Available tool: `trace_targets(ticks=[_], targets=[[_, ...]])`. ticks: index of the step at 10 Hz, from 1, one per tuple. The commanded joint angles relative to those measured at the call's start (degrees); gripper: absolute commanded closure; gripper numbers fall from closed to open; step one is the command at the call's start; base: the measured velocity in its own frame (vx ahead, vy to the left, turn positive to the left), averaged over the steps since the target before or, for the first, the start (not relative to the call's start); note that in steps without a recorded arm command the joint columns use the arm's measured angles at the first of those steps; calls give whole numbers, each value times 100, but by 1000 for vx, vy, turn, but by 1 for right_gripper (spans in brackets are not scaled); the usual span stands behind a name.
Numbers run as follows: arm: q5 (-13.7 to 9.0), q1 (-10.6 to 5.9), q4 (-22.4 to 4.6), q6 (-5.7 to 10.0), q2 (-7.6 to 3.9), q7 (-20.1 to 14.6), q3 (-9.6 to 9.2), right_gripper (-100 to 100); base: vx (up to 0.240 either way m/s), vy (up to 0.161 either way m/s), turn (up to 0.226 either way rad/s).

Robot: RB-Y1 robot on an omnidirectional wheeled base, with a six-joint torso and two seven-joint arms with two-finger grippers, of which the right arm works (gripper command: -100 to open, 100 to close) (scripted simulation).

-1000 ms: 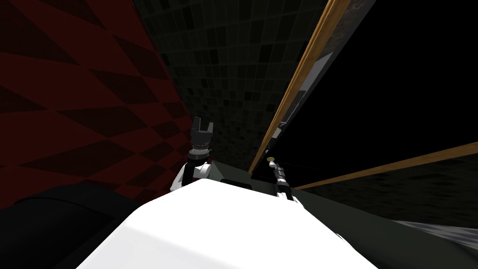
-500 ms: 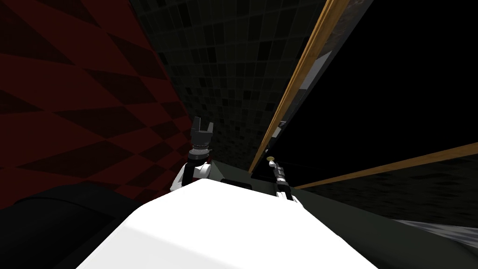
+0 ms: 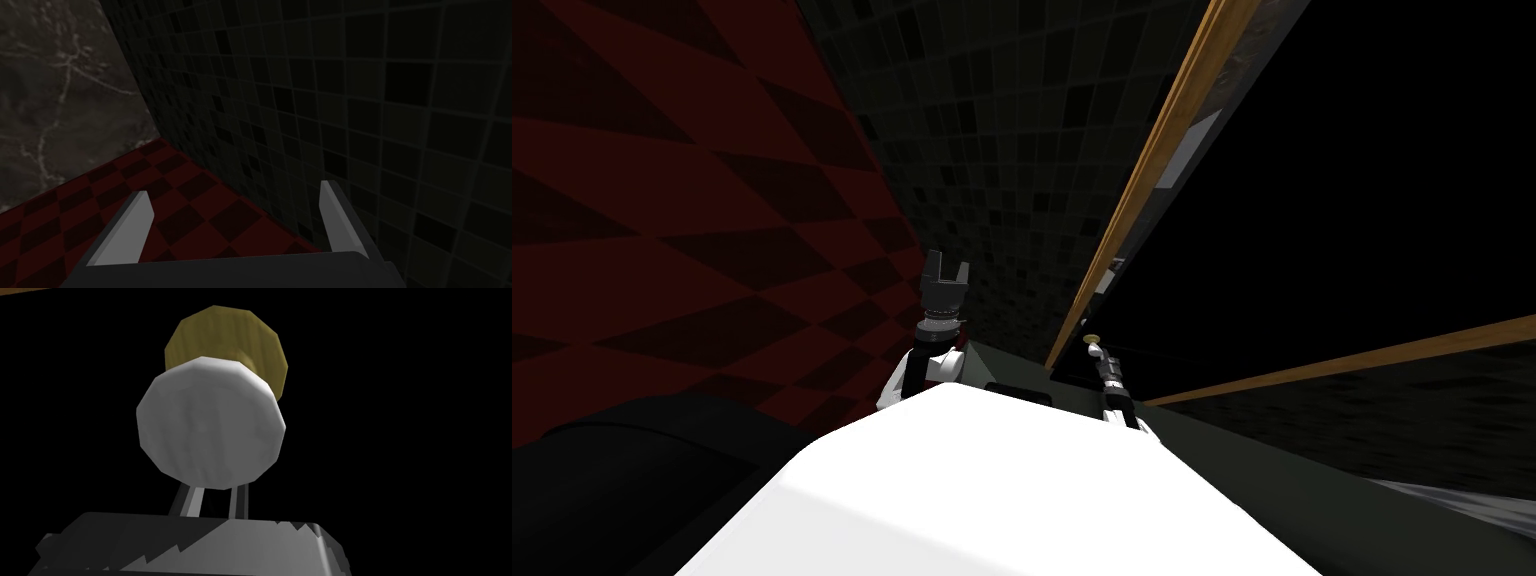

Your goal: Pull the door open

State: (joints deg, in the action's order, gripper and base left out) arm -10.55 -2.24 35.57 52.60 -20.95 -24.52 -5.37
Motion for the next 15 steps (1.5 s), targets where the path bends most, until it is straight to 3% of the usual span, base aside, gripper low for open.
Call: trace_targets(ticks=[1,2,3,8,10,11,15], targets=[[39,-155,-200,183,136,-173,-140,100,-19,1,20],[39,-155,-200,183,136,-173,-140,100,-11,-2,23],[-15,-166,-204,173,135,-412,-171,100,-22,-8,28],[-15,-166,-204,173,135,-412,-171,100,-7,-1,2],[-122,-189,-212,155,132,-791,-231,100,-28,-17,54],[-210,-148,-279,57,34,-873,-132,-100,-38,-48,-6],[-385,-186,-240,0,95,-1454,-216,-100,-67,-20,-3]])
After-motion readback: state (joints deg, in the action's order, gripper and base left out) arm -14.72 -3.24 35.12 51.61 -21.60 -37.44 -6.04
